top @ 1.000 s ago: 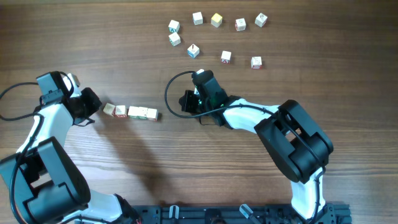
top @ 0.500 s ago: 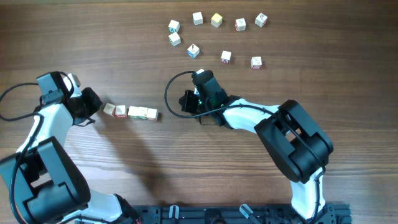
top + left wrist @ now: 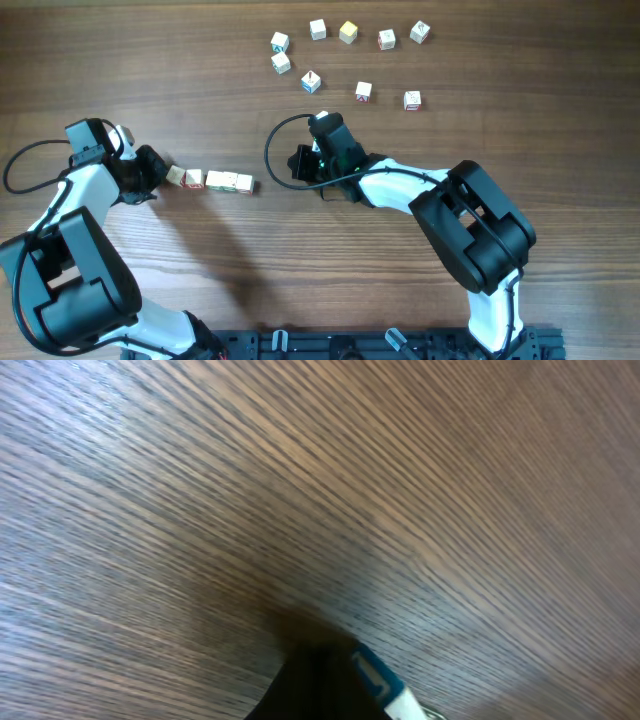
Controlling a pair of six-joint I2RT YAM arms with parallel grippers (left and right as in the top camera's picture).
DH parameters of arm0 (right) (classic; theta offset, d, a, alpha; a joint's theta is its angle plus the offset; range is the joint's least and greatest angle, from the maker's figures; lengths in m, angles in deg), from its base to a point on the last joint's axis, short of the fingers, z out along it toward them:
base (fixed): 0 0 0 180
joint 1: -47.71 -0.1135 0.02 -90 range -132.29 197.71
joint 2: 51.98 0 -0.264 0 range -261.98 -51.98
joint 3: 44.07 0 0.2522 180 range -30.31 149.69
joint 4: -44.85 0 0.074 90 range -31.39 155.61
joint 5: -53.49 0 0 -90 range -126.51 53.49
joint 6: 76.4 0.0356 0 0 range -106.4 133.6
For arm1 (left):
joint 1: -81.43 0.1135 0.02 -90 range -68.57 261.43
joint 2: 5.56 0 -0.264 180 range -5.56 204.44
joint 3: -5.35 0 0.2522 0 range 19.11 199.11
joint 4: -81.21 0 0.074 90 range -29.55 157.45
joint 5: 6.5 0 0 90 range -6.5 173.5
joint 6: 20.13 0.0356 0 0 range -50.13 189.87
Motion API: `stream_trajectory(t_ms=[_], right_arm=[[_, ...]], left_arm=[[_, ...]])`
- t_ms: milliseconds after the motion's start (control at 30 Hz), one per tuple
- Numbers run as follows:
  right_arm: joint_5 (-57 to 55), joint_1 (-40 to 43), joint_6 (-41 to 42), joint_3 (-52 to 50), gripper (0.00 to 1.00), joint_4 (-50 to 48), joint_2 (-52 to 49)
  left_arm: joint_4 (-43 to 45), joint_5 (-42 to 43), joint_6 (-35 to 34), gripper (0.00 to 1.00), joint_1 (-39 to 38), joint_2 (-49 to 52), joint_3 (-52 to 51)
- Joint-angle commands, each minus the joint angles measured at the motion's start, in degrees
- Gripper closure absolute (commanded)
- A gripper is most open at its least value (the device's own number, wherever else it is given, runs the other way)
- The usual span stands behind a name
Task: Form a horizontal line
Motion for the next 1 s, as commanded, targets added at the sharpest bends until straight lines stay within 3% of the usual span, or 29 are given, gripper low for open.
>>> stream_trajectory(t_ms=[0, 967], right_arm=[[-4.42, 0.17, 0.17, -1.18, 0.91, 1.60, -1.73], [-4.42, 0.17, 0.17, -1.18, 0.91, 1.60, -1.73]], left_arm=[[-0.02, 3.89, -1.25, 0.96, 0.22, 0.48, 0.35], [-2.05, 6.69, -1.18, 0.96, 0.20, 0.48, 0.35]])
